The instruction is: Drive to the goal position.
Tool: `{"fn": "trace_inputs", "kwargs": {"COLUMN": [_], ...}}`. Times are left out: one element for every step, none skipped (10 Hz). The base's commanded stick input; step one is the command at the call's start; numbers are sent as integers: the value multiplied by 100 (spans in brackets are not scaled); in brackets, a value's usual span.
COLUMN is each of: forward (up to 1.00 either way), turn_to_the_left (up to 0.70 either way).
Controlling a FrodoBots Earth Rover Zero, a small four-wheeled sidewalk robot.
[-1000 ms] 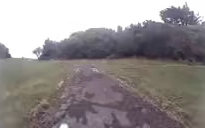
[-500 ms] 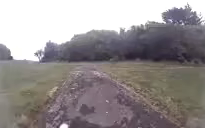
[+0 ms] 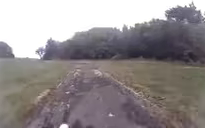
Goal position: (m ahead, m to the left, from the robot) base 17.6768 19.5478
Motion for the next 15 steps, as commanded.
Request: {"fn": "trace_inputs", "kwargs": {"forward": [100, 100, 100, 100, 100, 100, 100, 100, 100, 100, 100, 100, 100, 100, 100], "turn_to_the_left": [0, 0, 0, 0, 0, 0, 0, 0, 0, 0, 0, 0, 0, 0, 0]}}
